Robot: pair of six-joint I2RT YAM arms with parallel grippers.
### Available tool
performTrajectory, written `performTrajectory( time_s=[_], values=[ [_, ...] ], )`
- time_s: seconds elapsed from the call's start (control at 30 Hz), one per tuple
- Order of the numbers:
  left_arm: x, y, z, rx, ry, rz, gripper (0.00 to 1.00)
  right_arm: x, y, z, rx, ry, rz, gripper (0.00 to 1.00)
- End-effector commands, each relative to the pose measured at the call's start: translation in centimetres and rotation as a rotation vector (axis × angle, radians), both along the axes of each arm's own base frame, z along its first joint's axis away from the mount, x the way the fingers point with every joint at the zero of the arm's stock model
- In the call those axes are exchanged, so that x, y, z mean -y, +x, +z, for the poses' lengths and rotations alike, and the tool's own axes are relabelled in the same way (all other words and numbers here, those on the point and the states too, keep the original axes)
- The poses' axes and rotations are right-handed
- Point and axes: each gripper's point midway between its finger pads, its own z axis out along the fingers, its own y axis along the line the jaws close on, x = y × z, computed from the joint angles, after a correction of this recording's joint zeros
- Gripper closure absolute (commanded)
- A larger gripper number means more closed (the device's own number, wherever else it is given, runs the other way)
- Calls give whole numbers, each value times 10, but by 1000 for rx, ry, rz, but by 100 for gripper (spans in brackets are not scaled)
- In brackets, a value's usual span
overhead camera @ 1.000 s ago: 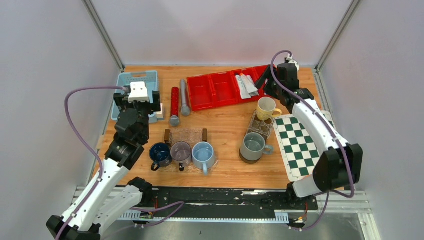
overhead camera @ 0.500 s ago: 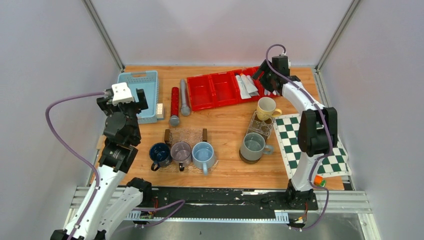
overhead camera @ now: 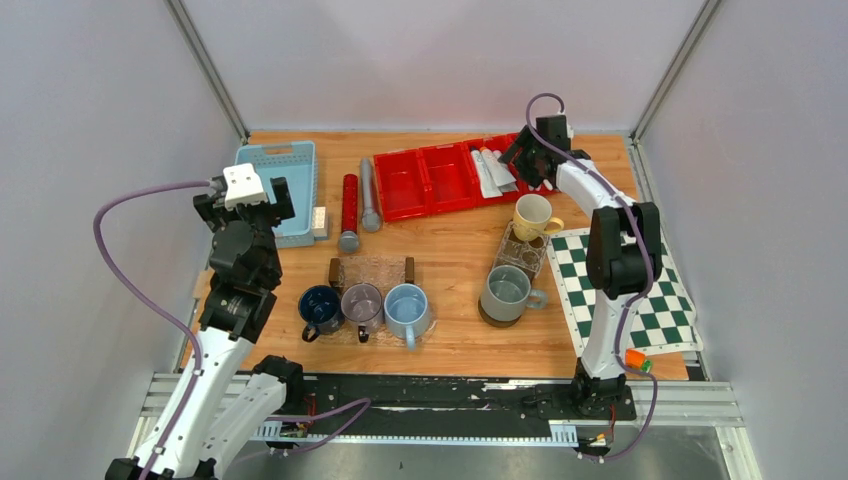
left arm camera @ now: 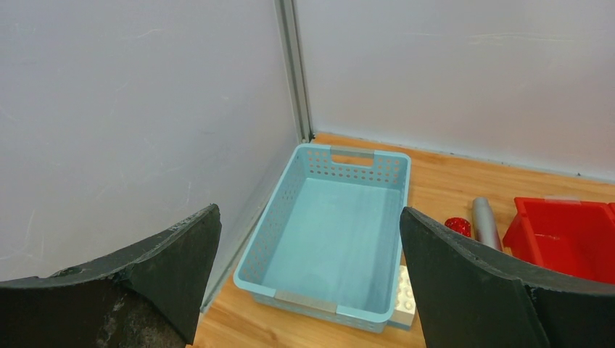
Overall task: Prepare toiletry sets of a toothbrush and toothpaste on the tray
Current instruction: Pick up the toothpaste from the storage box.
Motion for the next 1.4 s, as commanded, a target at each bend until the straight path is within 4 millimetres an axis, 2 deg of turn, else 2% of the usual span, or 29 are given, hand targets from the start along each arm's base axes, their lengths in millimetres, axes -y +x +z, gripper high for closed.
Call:
performTrajectory(
  time_s=[0.0,0.2,0.37,0.53,0.8,1.17,1.37],
  values=[
    [0,1,10,31,-27,-9,0,0,11,10,26,12,-8,35],
    [2,3,8,8,-16,-18,0,-8,10,3,4,48,24,41],
    [5,4,7,1,-13,-39,0,-13,9,10,13,72,48,50],
    [9,5,7,-9,-5,-67,0,-12,9,25,38,95,52,66],
    [24,12,-1,-63,21,-147,1,-6,6,58,110,73,64,99],
    [57,24,-11,-110,59,-334,0,-11,-18,114,207,87,130,100],
    [95,29,-18,-133,54,-535,0,-22,-45,138,228,147,184,100]
  ],
)
